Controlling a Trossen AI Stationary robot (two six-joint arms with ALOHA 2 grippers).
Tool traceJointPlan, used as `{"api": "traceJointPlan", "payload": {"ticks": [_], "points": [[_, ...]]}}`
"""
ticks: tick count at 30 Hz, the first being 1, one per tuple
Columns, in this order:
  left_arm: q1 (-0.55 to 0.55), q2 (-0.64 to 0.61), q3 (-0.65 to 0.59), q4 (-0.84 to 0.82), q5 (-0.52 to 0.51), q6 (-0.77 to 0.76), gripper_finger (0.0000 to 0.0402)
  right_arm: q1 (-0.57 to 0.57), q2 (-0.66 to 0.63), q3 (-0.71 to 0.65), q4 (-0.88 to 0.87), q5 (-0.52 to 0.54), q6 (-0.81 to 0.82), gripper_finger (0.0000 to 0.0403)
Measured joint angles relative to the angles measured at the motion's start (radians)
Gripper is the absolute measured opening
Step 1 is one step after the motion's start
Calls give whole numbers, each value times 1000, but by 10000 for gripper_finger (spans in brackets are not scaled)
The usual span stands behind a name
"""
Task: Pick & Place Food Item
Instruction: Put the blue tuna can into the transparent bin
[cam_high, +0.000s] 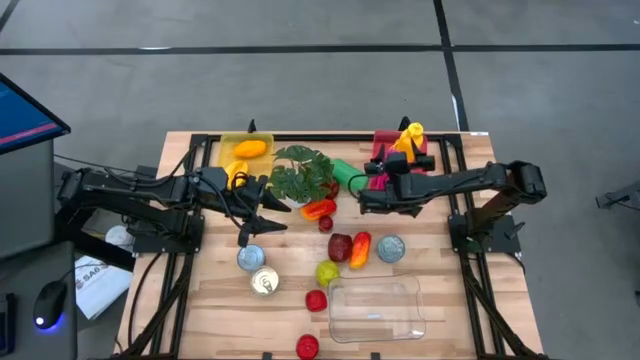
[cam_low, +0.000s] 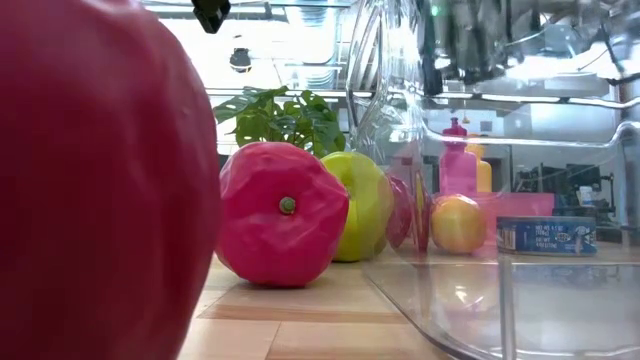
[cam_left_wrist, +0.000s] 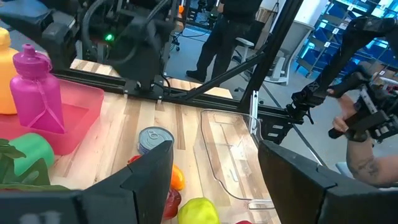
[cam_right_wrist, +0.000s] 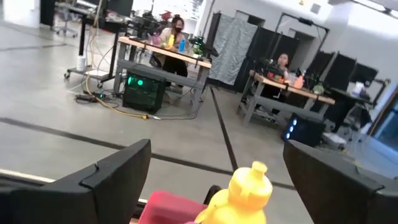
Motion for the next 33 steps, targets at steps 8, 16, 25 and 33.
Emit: {"api": "traceJointPlan", "payload": {"ticks": [8,16,25,33], "points": [[0,0,0,0,0,0,227,74,-52,69,8,-1,-177,348],[0,0,0,3,0,0,227,190,-77,118,7,-4,-207,309],[0,0,0,14,0,0,227,358,-76,155,16,-106,-305,288],[0,0,0,16,0,0,227,486,-76,158,15,-100,-313,281]]}}
